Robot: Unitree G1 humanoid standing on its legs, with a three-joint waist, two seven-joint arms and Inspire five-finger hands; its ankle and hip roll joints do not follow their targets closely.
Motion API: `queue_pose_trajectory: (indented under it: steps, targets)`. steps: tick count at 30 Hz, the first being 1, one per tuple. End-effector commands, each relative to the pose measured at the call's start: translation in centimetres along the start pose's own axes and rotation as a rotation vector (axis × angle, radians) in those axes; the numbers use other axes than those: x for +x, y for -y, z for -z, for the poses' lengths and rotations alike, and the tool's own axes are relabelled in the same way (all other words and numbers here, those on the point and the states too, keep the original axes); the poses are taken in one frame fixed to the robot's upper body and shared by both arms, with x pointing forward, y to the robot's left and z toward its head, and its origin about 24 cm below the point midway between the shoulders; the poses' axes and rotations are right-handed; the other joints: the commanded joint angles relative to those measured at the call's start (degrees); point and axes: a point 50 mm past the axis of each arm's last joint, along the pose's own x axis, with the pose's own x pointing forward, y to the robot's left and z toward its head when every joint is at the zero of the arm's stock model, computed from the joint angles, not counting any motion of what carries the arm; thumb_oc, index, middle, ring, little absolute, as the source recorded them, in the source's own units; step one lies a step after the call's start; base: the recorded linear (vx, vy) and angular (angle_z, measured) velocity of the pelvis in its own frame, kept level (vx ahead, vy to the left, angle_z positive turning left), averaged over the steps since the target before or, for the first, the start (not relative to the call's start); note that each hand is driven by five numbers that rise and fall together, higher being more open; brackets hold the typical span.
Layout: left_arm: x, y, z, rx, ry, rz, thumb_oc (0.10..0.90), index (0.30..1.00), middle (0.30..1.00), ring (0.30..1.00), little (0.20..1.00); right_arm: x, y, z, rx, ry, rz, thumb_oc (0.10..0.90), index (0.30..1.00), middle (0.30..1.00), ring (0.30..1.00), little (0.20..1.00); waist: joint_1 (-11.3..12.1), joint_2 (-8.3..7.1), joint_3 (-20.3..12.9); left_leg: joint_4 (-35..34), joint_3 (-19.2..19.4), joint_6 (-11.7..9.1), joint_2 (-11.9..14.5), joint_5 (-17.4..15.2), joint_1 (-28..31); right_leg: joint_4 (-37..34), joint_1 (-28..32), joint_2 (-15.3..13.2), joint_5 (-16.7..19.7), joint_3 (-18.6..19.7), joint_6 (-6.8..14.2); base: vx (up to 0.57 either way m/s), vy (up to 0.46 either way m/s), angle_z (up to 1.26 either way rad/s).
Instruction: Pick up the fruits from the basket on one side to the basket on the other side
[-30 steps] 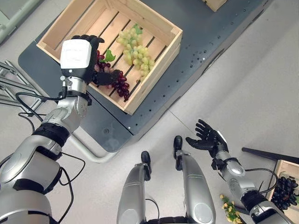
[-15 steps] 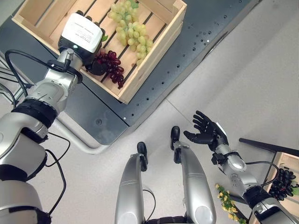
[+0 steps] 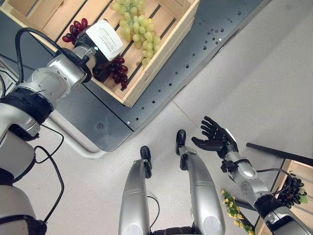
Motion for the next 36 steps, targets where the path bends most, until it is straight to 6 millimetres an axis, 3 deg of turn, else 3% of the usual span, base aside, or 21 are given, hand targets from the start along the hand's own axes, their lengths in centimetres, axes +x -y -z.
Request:
queue_pose_trajectory:
  steps: [1,10,24,25,26,36]
  targets:
    - [-2.2,-0.9,6.4,0.054,-0.18,0.005,0.8,0.9,0.9,0.9,0.9,-0.4,0.9,-2.7,0.025,0.164,-0.018,0.8,0.9,0.9,0.9,0.9,0.9,-0.18,-0.7,-4.7,2.9,0.4,1.9,4.0,-0.5,2.0,4.2,-1.6,-5.4,-0.3,2.9,0.02,-0.003,0.04]
    - [-2.1,1.9,5.6,0.051,-0.158,0.055,0.8,0.9,0.9,0.9,0.9,-0.1,0.6,-3.0,0.052,0.188,-0.011,0.8,0.9,0.9,0.9,0.9,0.3,-2.15,-0.7,-5.0,2.5,0.3,2.4,4.4,-2.7,0.6,2.5,-0.7,-4.1,-0.5,3.1,0.0,0.0,0.0]
    - [-2.2,3.5,5.6,-0.002,-0.218,0.082,0.8,0.9,0.9,0.9,0.9,0.4,0.0,-5.2,0.089,0.281,-0.041,0.8,0.9,0.9,0.9,0.9,-0.1,-3.15,-0.7,-4.0,1.8,0.2,2.7,4.8,-7.7,1.8,-2.3,-0.9,-3.8,-1.6,2.8,-0.01,0.01,-0.01]
    - [-2.2,3.5,5.6,-0.008,-0.221,0.079,0.767,0.851,0.851,0.851,0.851,0.4,-0.1,-5.3,0.09,0.285,-0.043,0.8,0.9,0.9,0.9,0.9,-0.1,-3.16,-0.7,-3.9,1.8,0.3,2.7,4.8,-7.8,1.9,-2.5,-0.9,-3.9,-1.6,2.8,-0.02,0.032,0.0]
    - [-2.2,3.7,5.4,-0.022,-0.223,0.057,0.4,0.3,0.3,0.3,0.3,0.5,-0.3,-5.6,0.089,0.293,-0.048,0.8,0.9,0.9,0.9,0.9,-0.2,-3.21,-0.7,-3.9,1.8,0.3,2.7,4.8,-8.2,2.1,-2.9,-0.9,-3.9,-1.6,2.8,-0.03,0.039,0.0]
    - [-2.2,3.7,4.1,-0.047,-0.156,-0.083,0.4,0.3,0.3,0.3,0.3,0.3,-0.5,-6.0,0.122,0.335,-0.041,0.8,0.9,0.9,0.9,0.9,-0.3,-2.8,-0.7,-5.9,2.5,0.2,2.1,5.1,-5.6,1.2,-0.8,-0.7,-3.9,-1.2,3.0,-0.02,0.002,0.0]
